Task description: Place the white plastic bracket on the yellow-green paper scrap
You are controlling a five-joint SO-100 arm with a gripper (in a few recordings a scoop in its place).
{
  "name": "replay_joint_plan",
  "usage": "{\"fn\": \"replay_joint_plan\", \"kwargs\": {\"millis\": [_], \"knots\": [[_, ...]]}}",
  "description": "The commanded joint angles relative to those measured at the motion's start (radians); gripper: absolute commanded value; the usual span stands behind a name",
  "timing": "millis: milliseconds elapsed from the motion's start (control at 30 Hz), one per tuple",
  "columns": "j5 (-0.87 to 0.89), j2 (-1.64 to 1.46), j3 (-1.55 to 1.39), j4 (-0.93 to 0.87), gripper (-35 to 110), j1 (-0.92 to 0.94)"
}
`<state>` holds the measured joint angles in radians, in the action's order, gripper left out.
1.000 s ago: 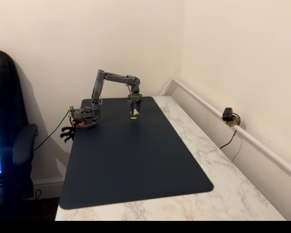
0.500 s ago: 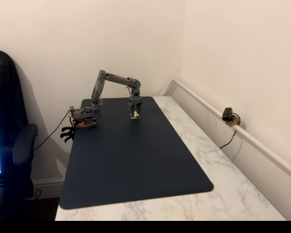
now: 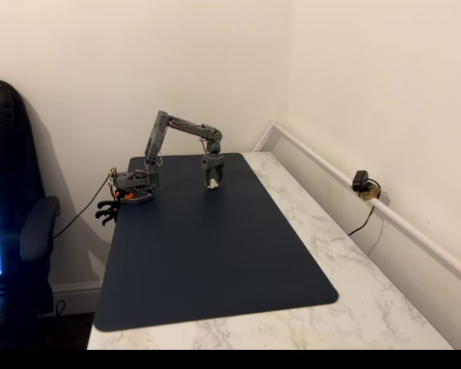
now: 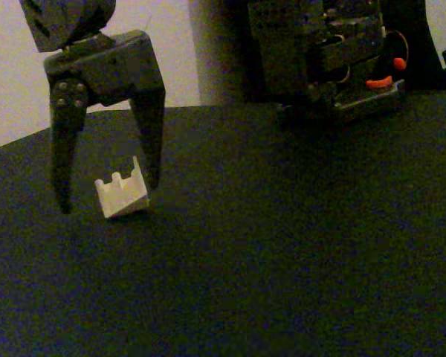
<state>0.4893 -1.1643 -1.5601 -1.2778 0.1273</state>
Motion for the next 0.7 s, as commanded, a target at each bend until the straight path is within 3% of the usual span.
{"fn": "replay_joint_plan", "kwargs": {"millis": [0,100,200,300,667], "knots": [[0.014,-0.092,0.026,-0.04,48,0.005],[0.026,-0.155,0.044,-0.094,47,-0.015],[0.044,-0.247,0.077,-0.166,36,-0.04],[0.055,-0.325,0.13,-0.238,7,-0.075],[-0.008,-0.568,0.172,-0.311,0,-0.204]]}}
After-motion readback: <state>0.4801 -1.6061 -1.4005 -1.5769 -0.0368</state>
